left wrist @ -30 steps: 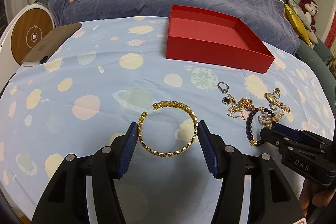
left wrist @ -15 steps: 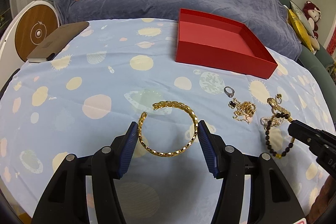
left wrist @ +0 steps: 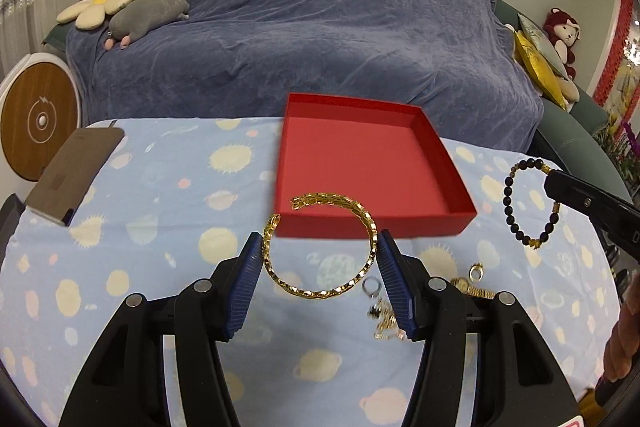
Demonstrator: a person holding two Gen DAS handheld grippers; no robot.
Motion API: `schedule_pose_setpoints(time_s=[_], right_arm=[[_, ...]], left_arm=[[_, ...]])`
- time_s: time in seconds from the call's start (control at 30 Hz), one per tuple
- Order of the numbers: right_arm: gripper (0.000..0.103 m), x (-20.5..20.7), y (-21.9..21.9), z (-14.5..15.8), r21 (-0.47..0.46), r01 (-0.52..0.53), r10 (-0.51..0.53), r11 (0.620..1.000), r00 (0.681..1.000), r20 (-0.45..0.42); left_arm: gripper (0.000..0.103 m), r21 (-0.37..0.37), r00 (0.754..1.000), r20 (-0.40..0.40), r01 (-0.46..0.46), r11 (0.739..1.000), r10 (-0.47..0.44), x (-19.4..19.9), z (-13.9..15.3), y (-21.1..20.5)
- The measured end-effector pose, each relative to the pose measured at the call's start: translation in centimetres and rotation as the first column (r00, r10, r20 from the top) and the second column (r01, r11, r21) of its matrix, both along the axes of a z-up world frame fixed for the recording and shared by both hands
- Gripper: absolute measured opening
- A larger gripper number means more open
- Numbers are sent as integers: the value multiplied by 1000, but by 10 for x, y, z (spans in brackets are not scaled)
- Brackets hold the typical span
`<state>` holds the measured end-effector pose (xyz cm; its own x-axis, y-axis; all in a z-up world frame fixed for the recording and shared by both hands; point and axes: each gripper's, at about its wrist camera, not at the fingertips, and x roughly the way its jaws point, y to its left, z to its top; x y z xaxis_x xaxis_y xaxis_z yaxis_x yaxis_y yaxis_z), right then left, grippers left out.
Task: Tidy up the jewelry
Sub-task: 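Carry both pieces over the red box and open both grippers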
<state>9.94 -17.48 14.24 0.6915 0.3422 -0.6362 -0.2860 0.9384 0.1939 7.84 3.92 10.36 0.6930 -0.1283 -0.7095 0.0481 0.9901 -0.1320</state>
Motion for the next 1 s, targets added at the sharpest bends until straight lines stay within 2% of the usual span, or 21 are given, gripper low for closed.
schedule_pose_setpoints(time_s=[0.17, 0.3, 0.4, 0.57, 0.67, 0.73, 0.83, 0.9, 0.93, 1.0], right_arm=[[7, 78, 7, -6, 4, 13, -13, 1000, 1000, -21], [7, 134, 16, -26, 27, 22, -20, 999, 997, -73], [7, 169, 26, -39, 21, 14, -12, 1000, 996, -84], [7, 222, 35, -68, 19, 12, -9, 1000, 990, -142], [7, 248, 31, -92, 0, 51, -50, 999, 979, -196], [8, 259, 26, -104, -28, 88, -92, 996, 970, -224], [13, 262, 17, -110, -84, 128, -144, 988, 965, -221], [25, 252, 6, -103, -93, 160, -175, 983, 968, -181], [33, 244, -1, -98, -90, 168, -181, 982, 971, -158], [34, 222, -13, -86, -87, 168, -178, 982, 978, -111]], left_arm=[[55, 27, 1000, 4, 9, 1000, -9, 78, 6, -11], [55, 6, 1000, -23, 20, 1000, -20, 141, -7, -20], [55, 32, 1000, -23, 2, 999, -1, 182, -16, -28], [55, 58, 997, -74, -4, 998, 9, 232, -41, -36], [55, 87, 993, -118, -18, 996, 28, 256, -59, -38], [56, 104, 988, -151, -26, 994, 42, 267, -70, -37], [57, 115, 977, -204, -39, 993, 62, 278, -82, -36], [66, 86, 972, -228, -37, 996, 55, 278, -81, -31], [67, 67, 975, -218, -36, 997, 50, 273, -77, -29], [68, 53, 985, -165, -37, 998, 45, 255, -64, -23]])
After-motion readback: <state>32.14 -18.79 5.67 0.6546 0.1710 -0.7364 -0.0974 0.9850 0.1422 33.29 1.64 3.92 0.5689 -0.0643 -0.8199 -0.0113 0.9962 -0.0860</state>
